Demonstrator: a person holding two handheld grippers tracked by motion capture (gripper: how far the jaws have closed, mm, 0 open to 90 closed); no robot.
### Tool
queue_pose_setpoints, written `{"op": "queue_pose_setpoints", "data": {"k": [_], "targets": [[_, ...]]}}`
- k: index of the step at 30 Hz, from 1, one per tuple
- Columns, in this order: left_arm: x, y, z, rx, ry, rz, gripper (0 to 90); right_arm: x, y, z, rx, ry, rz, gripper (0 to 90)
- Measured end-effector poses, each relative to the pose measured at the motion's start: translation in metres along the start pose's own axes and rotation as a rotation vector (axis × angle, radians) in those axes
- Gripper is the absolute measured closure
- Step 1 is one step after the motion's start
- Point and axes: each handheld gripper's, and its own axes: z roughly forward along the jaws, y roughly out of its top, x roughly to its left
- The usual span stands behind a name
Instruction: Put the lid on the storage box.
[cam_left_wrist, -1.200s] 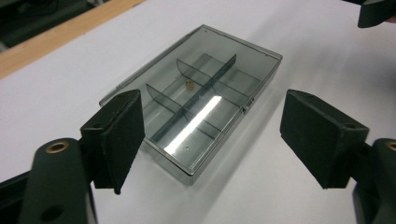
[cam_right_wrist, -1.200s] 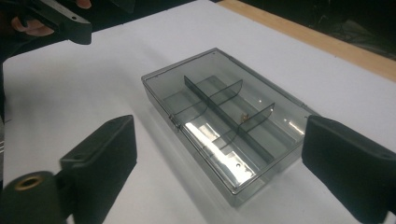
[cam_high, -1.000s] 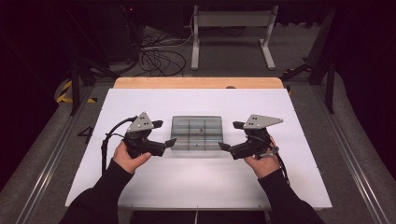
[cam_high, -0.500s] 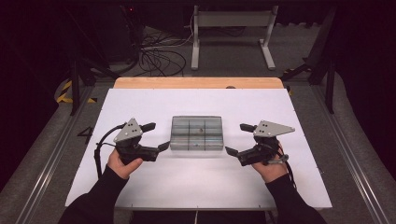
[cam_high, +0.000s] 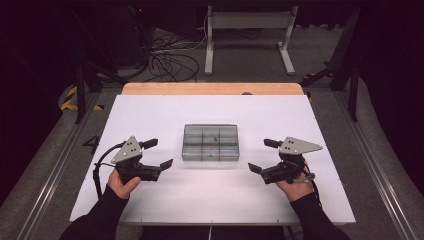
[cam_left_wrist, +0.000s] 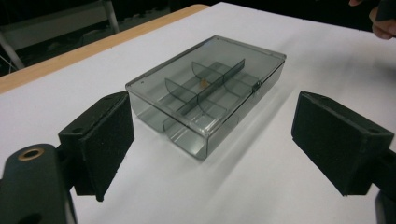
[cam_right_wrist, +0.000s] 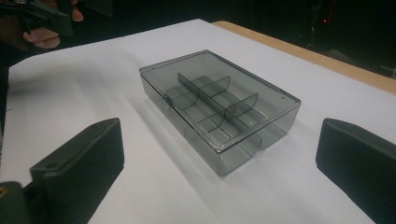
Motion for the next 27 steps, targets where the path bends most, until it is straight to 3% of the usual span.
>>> {"op": "queue_pose_setpoints", "data": {"k": [5, 14, 23, 27], "targets": [[0.001, -0.011, -0.002, 0.023, 0.017, 0.012, 13.1, 0.000, -0.008, -0.002, 0.010, -0.003, 0.004, 0.6], [0.003, -0.030, -0.003, 0.051, 0.032, -0.008, 12.7, -0.003, -0.025, -0.003, 0.037, -0.017, 0.022, 0.5], [0.005, -0.046, 0.002, 0.117, 0.036, -0.007, 12.3, -0.006, -0.041, -0.003, 0.066, -0.033, 0.038, 0.5], [0.004, -0.053, 0.005, 0.146, 0.023, -0.027, 12.3, -0.007, -0.049, -0.004, 0.074, -0.039, 0.050, 0.5]]}}
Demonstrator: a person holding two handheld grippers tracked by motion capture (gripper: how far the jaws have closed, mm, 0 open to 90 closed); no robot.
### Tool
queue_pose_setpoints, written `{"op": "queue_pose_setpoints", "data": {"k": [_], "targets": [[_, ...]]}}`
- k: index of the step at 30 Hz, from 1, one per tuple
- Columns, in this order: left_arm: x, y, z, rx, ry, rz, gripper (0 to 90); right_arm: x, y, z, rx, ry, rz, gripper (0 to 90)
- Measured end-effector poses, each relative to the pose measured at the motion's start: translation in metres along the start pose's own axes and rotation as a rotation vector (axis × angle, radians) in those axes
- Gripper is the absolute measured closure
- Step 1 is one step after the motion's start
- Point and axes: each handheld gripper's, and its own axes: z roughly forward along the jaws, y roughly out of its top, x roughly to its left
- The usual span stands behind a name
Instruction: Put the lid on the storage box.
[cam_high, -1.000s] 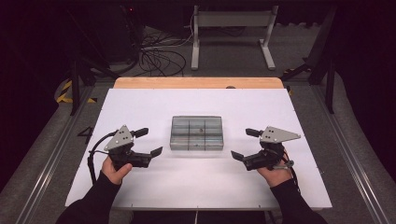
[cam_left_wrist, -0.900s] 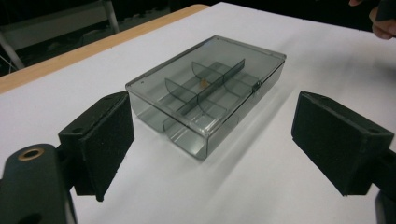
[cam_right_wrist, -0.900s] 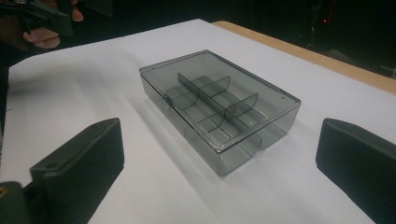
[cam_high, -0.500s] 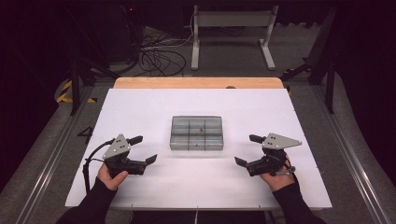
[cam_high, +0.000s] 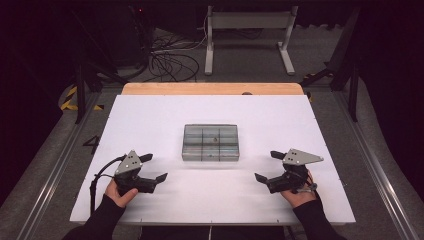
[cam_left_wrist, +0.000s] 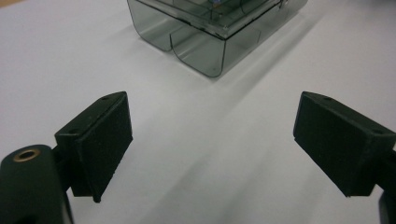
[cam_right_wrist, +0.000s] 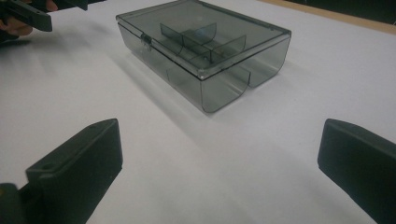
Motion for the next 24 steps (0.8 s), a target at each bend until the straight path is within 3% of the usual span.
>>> {"op": "queue_pose_setpoints", "data": {"k": [4, 8, 15, 21, 24], "targets": [[-0.001, -0.005, 0.001, 0.004, -0.002, -0.009, 12.2, -0.001, -0.007, 0.001, 0.018, -0.001, 0.012, 0.5], [-0.001, -0.009, -0.002, -0.013, 0.030, -0.010, 11.9, 0.000, -0.011, -0.001, 0.020, -0.001, 0.012, 0.5], [-0.001, -0.008, -0.001, -0.020, 0.017, -0.005, 11.7, 0.002, -0.013, 0.001, 0.037, -0.010, 0.009, 0.5], [-0.001, -0.007, -0.001, -0.019, 0.034, 0.010, 11.8, -0.001, -0.012, 0.001, 0.031, -0.022, 0.020, 0.5], [0.001, -0.007, -0.001, -0.028, 0.034, -0.002, 11.8, -0.001, -0.012, 0.001, 0.034, -0.026, 0.013, 0.5]]}}
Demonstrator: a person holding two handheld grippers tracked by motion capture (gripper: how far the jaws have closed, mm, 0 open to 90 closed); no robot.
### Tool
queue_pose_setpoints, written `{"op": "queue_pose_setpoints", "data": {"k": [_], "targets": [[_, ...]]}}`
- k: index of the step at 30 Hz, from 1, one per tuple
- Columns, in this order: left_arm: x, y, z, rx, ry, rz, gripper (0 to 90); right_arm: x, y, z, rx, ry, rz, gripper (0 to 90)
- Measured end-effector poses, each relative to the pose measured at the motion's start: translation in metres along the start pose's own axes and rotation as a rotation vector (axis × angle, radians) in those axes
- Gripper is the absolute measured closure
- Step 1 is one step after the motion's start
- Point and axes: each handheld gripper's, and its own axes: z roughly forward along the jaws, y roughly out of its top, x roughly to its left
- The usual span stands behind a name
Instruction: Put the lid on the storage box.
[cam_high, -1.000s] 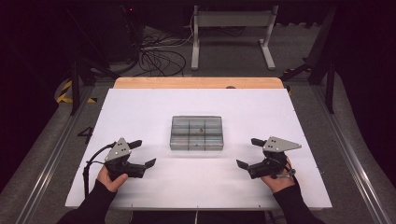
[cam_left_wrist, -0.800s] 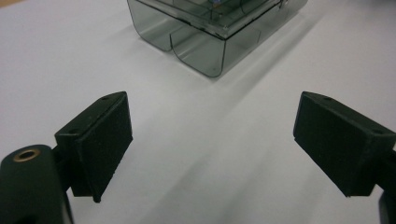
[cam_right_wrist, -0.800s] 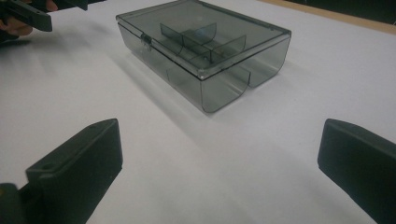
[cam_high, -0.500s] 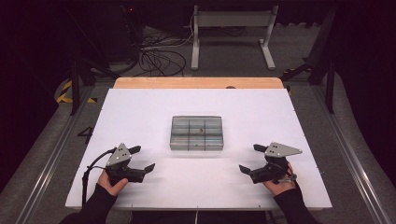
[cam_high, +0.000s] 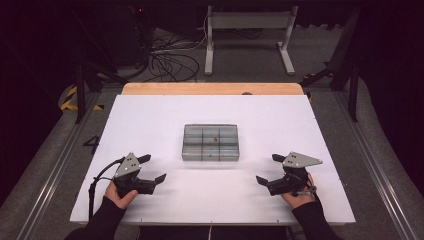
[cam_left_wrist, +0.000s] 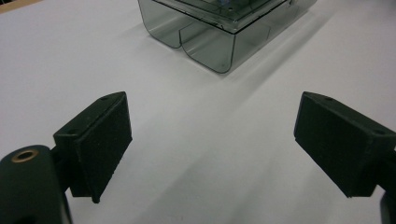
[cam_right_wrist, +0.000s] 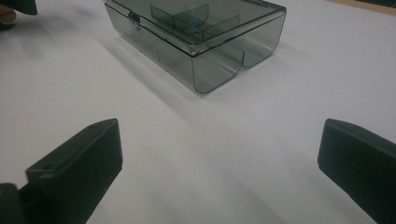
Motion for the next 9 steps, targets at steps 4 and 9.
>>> {"op": "queue_pose_setpoints", "data": {"k": [4, 9], "targets": [[0.0014, -0.0003, -0.0006, -0.007, 0.004, -0.012, 11.7, 0.0000, 0.0004, 0.0006, 0.003, -0.008, -0.008, 0.5], [0.0023, -0.0002, -0.0012, -0.013, 0.010, -0.019, 11.1, -0.0004, 0.0002, 0.0000, -0.002, -0.013, -0.007, 0.5]]}}
